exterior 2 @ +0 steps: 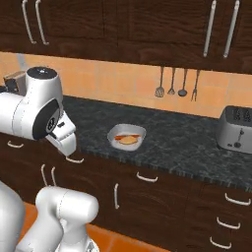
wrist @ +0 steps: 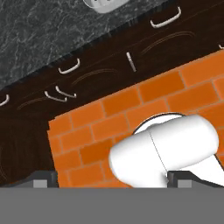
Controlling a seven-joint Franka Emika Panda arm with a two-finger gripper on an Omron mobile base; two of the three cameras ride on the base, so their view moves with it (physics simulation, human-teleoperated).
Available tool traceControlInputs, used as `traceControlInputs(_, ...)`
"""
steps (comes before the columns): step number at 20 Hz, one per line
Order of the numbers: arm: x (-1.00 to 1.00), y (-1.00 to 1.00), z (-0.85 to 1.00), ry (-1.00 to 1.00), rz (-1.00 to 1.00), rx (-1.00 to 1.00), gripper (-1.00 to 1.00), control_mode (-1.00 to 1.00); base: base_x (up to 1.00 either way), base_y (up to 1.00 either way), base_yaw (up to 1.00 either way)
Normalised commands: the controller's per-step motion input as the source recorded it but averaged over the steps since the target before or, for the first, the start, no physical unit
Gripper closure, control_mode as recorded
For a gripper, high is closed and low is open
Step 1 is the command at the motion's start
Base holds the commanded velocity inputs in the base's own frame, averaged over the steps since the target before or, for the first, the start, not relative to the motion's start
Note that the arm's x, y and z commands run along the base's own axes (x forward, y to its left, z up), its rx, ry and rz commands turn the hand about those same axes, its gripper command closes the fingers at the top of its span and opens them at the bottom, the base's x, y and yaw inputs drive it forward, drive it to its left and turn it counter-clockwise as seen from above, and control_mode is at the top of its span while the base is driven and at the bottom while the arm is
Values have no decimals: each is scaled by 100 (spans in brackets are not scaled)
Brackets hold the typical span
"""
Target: Take the meat container that has the fish and place it on the second highest rack of the freezer. Then take the vegetable container that has the potato and carrot and place it on the highest rack of the freezer.
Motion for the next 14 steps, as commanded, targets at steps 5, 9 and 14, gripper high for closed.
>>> traceControlInputs(5, 0, 0, 0, 0, 0, 0, -100, 100, 75, 57, -42)
traceControlInputs(9, 14, -1, 0, 3, -9, 0, -100, -100, 66, 5, -28)
traceControlInputs(14, 44, -64, -44, 3, -25, 3, -100, -100, 0, 0, 0)
